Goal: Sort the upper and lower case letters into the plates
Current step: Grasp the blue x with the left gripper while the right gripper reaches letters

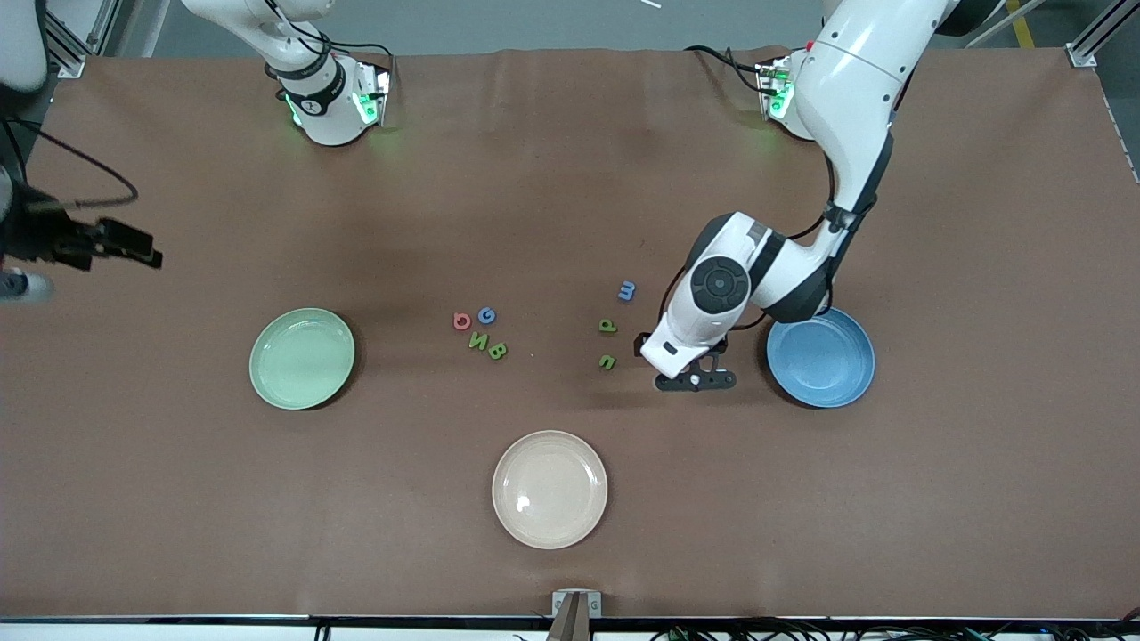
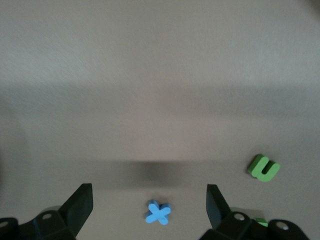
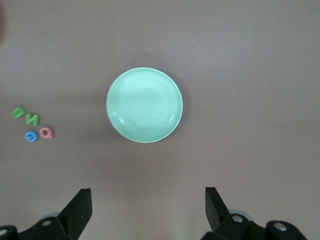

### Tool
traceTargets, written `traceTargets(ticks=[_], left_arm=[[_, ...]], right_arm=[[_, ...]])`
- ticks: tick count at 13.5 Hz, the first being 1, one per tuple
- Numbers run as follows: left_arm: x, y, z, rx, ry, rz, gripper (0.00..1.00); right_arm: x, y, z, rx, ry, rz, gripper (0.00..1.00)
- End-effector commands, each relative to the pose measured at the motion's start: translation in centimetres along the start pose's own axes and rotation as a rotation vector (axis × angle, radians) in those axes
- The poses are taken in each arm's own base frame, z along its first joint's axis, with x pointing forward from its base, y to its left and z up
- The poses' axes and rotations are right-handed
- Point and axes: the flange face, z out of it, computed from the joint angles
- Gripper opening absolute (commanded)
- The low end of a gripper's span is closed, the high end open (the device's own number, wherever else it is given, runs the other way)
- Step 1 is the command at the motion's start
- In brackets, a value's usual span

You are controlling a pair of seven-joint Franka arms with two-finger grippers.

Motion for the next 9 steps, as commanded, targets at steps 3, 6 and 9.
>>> traceTargets(ticks=[3, 6, 9], left_arm=[[-2.6, 0.5, 2.5, -0.006, 0.028, 0.014, 0.95], [-3.7, -0.1, 4.1, 0.012, 0.001, 0.022, 0.80], [-4.7, 0.0, 4.6, 0.021, -0.014, 0.037, 0.69]], right_arm=[[2.2, -0.1, 2.6, 0.010, -0.042, 0.055, 1.00], [2.6, -3.9, 2.7, -0.006, -0.027, 0.328, 1.00], [3.0, -4.7, 4.1, -0.004, -0.023, 0.362, 1.00]])
